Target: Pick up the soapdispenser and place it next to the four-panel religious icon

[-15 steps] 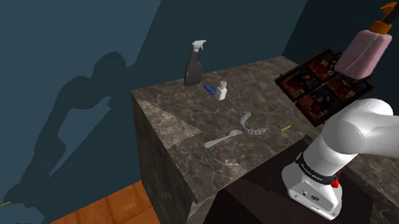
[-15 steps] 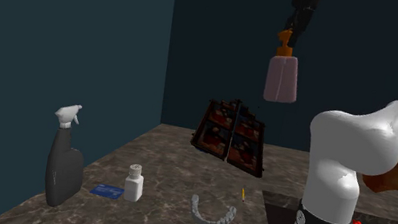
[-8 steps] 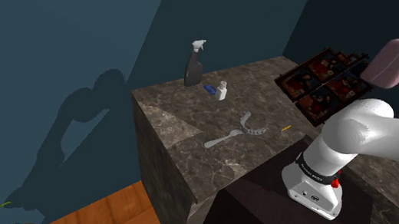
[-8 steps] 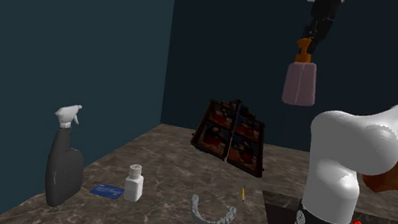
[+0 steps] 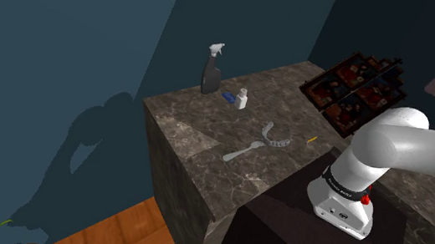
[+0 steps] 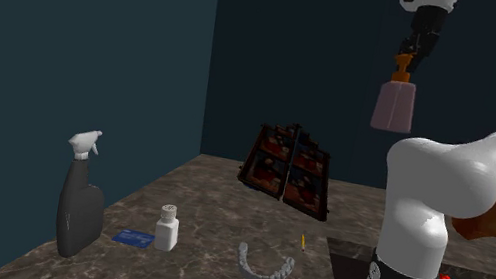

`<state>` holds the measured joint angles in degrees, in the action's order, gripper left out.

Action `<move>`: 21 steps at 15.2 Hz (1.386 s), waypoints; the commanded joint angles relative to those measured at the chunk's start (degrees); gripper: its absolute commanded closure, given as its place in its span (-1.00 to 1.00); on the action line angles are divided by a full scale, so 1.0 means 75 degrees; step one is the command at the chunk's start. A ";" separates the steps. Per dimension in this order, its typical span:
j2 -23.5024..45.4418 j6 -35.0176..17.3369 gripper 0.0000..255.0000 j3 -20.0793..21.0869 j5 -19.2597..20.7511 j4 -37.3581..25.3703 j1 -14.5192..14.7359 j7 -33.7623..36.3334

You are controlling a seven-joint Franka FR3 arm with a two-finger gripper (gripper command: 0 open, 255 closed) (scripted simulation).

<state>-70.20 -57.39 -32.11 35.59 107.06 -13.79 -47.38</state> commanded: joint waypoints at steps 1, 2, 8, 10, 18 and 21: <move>0.0002 0.0177 1.00 -0.0203 0.0317 -0.0369 0.0049 -0.0415; 0.0012 0.0253 1.00 -0.0311 0.0479 -0.0563 0.0086 -0.0623; 0.0228 0.0658 1.00 -0.1040 0.1544 -0.2035 0.0428 -0.2088; 0.0025 0.0550 1.00 -0.1063 0.1585 -0.1724 0.0349 -0.2029; -0.0741 0.0155 1.00 -0.1218 0.1797 -0.0585 0.0052 -0.1849; -0.1012 0.0018 1.00 -0.1299 0.1895 -0.0194 -0.0054 -0.1801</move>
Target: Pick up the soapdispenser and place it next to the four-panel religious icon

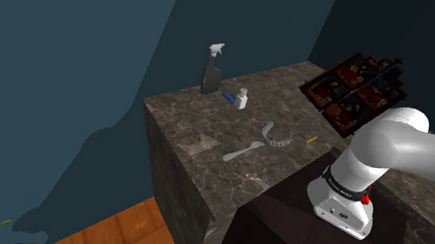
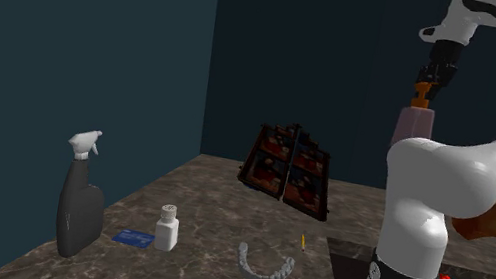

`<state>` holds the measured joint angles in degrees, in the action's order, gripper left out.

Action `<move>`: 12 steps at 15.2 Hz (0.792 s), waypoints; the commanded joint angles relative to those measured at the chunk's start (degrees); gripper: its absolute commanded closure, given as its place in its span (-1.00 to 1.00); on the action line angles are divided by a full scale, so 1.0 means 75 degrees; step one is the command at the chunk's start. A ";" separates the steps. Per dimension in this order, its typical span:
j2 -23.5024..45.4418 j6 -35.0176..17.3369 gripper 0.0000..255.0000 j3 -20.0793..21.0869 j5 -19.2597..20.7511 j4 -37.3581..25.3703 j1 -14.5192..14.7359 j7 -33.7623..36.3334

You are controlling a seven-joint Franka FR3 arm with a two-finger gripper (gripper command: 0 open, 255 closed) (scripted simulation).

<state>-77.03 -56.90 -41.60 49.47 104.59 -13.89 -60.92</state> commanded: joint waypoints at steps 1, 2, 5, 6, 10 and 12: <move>-0.0190 -0.0091 1.00 -0.0063 0.0079 0.0262 -0.0075 0.0019; -0.0277 -0.0135 1.00 -0.0093 0.0115 0.0386 -0.0110 0.0032; -0.0536 -0.0262 1.00 -0.0194 0.0230 0.0749 -0.0215 0.0066; -0.0620 -0.0303 1.00 -0.0230 0.0270 0.0867 -0.0251 0.0076; -0.0952 -0.0462 1.00 -0.0386 0.0441 0.1320 -0.0391 0.0106; -0.1113 -0.0539 1.00 -0.0471 0.0533 0.1538 -0.0462 0.0116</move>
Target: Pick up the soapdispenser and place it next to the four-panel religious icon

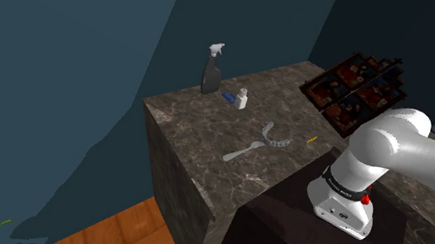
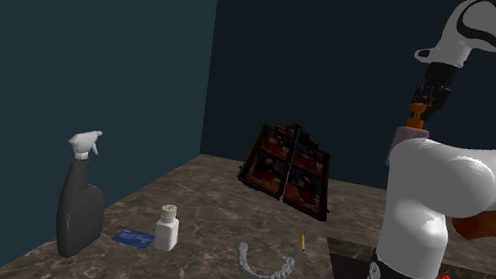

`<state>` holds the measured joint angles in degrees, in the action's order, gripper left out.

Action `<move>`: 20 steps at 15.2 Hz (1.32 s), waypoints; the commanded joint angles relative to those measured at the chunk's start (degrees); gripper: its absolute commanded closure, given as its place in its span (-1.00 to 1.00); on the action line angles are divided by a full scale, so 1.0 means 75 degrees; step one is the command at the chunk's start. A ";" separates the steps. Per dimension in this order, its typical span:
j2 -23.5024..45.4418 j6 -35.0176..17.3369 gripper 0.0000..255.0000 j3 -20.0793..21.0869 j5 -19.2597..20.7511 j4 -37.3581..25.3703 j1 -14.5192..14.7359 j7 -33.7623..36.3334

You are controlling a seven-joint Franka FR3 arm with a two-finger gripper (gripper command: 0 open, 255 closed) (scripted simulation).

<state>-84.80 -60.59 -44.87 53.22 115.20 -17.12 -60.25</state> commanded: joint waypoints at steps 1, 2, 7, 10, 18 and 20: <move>-0.0157 -0.0084 1.00 -0.0080 0.0081 0.0229 -0.0068 0.0031; -0.0237 -0.0121 1.00 -0.0125 0.0129 0.0334 -0.0103 0.0034; -0.0623 -0.0299 1.00 -0.0373 0.0389 0.0837 -0.0286 0.0039; -0.0848 -0.0400 1.00 -0.0537 0.0557 0.1122 -0.0398 0.0033; -0.1419 -0.0653 1.00 -0.1030 0.1054 0.1821 -0.0712 -0.0012; -0.1556 -0.0713 1.00 -0.1167 0.1189 0.1982 -0.0794 -0.0030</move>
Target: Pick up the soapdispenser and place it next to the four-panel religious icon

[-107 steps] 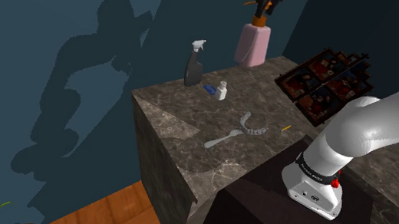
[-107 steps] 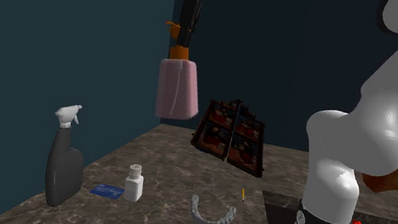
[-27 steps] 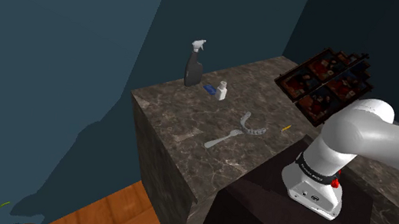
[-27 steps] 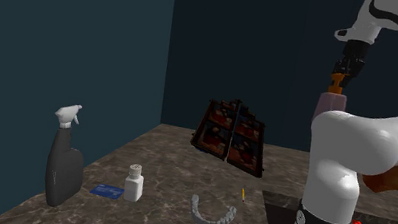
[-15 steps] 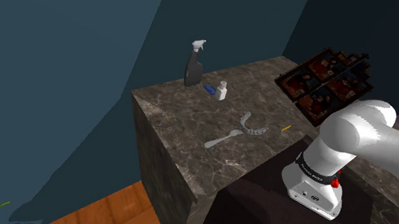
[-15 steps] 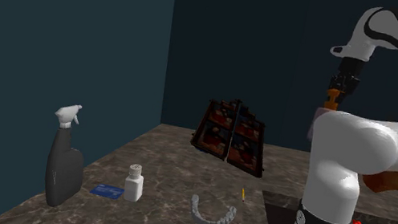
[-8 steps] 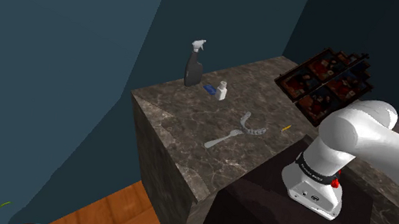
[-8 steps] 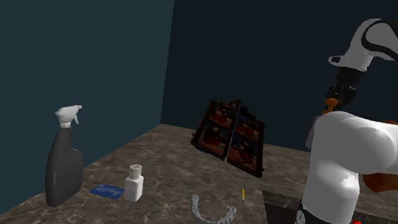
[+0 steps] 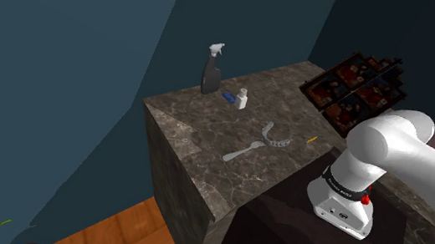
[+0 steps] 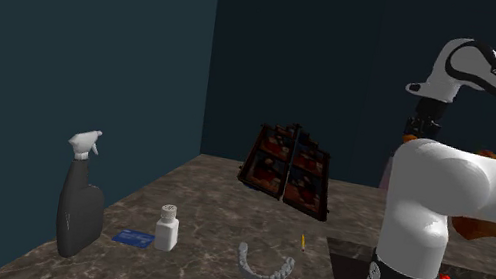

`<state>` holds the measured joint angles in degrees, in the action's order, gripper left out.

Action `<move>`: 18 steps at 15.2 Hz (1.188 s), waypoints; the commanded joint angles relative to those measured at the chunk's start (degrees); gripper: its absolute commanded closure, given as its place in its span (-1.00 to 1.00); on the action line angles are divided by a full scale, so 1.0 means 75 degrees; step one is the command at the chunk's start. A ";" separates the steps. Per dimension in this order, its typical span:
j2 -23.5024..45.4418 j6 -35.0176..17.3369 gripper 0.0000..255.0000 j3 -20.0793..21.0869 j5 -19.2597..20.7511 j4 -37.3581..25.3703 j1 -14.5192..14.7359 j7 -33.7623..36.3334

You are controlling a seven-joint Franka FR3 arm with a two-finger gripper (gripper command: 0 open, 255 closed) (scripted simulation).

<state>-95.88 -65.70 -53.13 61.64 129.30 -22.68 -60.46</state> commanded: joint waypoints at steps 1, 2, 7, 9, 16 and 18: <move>-0.0146 -0.0062 1.00 -0.0137 0.0135 0.0181 -0.0094 -0.0013; -0.0212 -0.0091 1.00 -0.0208 0.0205 0.0258 -0.0137 -0.0024; -0.0533 -0.0236 1.00 -0.0588 0.0573 0.0625 -0.0355 -0.0089; -0.0655 -0.0293 1.00 -0.0750 0.0727 0.0762 -0.0445 -0.0120; -0.0841 -0.0383 1.00 -0.1016 0.0979 0.0966 -0.0592 -0.0174; -0.0841 -0.0383 1.00 -0.1016 0.0979 0.0966 -0.0592 -0.0174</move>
<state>-102.18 -68.56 -60.73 68.97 136.53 -27.11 -61.77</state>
